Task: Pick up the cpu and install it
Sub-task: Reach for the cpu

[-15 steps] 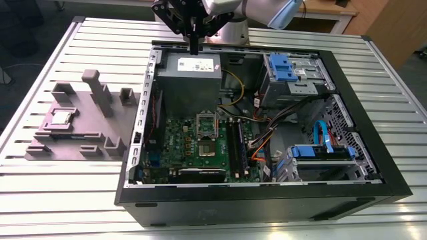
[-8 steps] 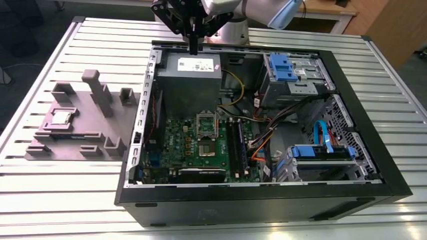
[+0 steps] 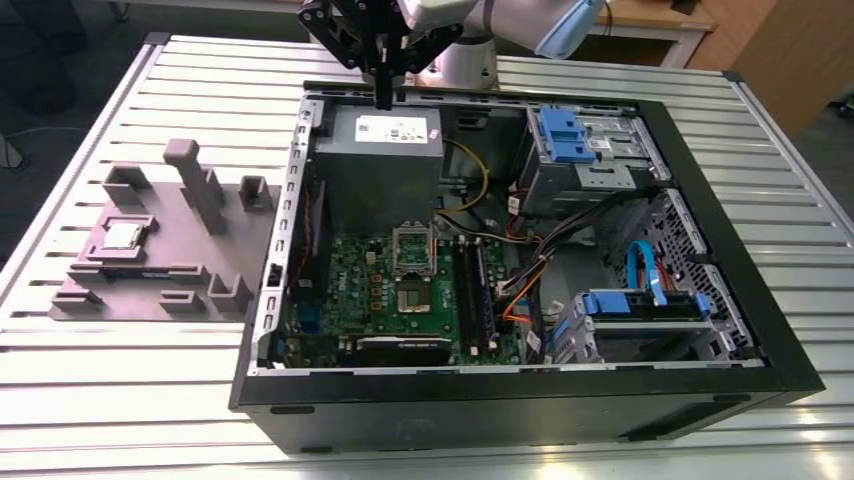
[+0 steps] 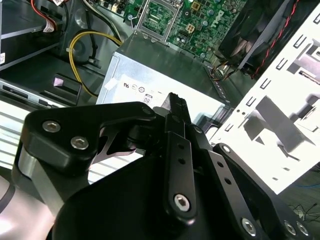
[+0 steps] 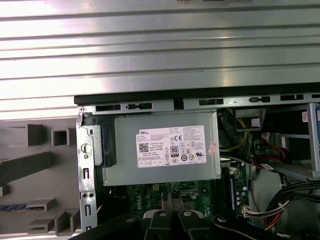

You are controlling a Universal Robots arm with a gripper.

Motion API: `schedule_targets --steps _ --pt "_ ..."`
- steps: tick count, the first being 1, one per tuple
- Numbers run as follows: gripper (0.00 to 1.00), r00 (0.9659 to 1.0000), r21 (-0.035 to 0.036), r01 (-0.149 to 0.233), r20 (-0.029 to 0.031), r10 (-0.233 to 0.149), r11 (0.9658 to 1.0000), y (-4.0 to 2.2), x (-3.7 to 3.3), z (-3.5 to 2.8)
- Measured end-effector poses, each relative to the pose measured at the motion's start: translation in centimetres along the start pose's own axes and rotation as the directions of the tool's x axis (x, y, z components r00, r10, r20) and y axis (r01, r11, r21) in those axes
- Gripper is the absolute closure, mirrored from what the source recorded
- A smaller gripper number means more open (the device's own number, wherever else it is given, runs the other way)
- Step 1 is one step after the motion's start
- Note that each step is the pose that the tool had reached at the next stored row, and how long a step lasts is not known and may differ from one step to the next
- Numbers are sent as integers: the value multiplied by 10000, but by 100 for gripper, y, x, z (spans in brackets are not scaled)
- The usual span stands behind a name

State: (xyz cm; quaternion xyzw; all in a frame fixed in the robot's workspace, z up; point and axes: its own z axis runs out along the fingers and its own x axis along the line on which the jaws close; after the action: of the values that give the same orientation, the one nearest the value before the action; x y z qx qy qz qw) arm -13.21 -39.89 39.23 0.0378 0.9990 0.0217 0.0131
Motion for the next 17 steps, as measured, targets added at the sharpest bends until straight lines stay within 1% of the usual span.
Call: schedule_targets --steps 6,15,17 --pt "90 10000 0 -1 0 1 10000 -2 29 2" --pt "90 10000 0 0 0 0 10000 -3 34 2" --pt "90 10000 0 -3 0 3 10000 -4 48 2"
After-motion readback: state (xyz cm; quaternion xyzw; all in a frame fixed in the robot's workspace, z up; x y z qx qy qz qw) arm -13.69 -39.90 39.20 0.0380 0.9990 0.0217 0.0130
